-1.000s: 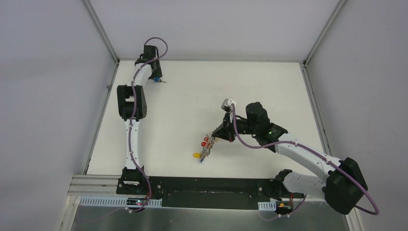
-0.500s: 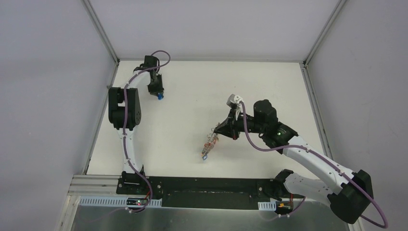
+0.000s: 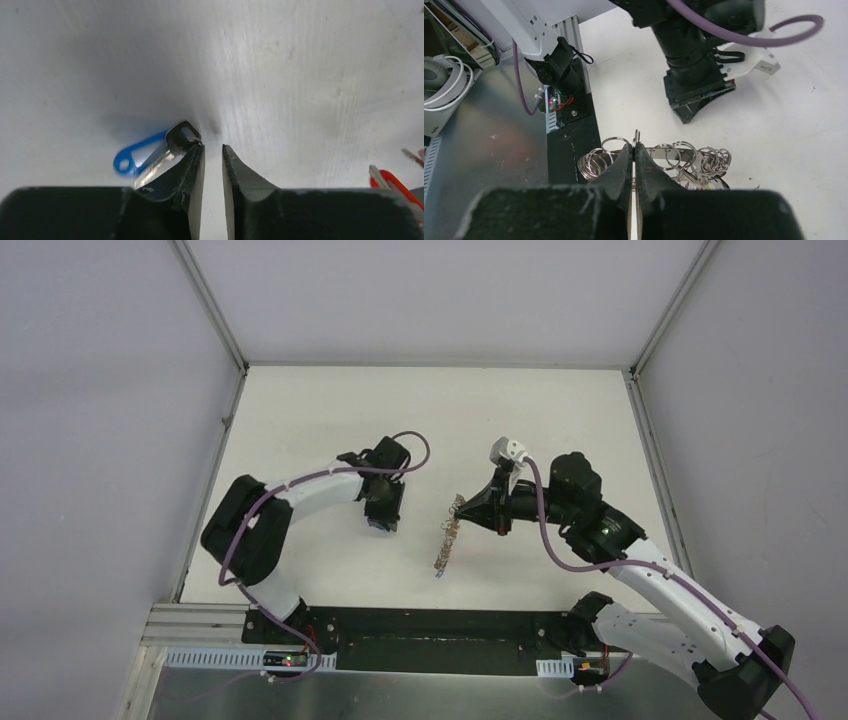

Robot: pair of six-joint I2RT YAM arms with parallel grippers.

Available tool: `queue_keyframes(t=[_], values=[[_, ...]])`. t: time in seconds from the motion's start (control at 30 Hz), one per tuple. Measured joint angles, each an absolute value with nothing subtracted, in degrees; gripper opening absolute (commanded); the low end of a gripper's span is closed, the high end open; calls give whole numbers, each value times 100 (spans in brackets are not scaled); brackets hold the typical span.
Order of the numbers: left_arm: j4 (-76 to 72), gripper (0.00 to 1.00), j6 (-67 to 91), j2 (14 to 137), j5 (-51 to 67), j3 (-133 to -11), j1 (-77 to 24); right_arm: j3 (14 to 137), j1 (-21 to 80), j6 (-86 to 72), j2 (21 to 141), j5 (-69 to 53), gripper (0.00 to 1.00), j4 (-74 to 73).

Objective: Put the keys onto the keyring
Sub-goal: Move the key to the center of the board, then adjust the keyring.

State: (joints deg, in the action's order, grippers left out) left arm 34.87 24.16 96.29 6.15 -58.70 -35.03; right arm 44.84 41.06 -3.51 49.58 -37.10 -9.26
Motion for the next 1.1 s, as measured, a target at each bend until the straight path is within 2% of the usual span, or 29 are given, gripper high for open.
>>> queue_keyframes(t=[0.1,0.3,0.4,0.53,0.83,1.1], values=[[3461,37,2668,8906,585,-5476,-3594,4484,4106,-353,4810,-3712,0,-1017],[3083,48,2475,6768,486,-5395,-3516,4482,4106,-362,4770,-3868,0,-1052],[2794,48,2095,6134,749,-5415,-3516,4482,4108,-403,4882,-4045,0,-976],[2231,46,1481,5719,1730,-5299,-3516,4473,4106,-475,5137,-4313,0,-819],[-340,44,777,4543,3765,-3627,-3518,4366,4108,-576,5221,-4731,0,-172],[-1824,40,720,4397,4630,-3439,-3559,4206,4132,-744,5223,-4965,0,231]])
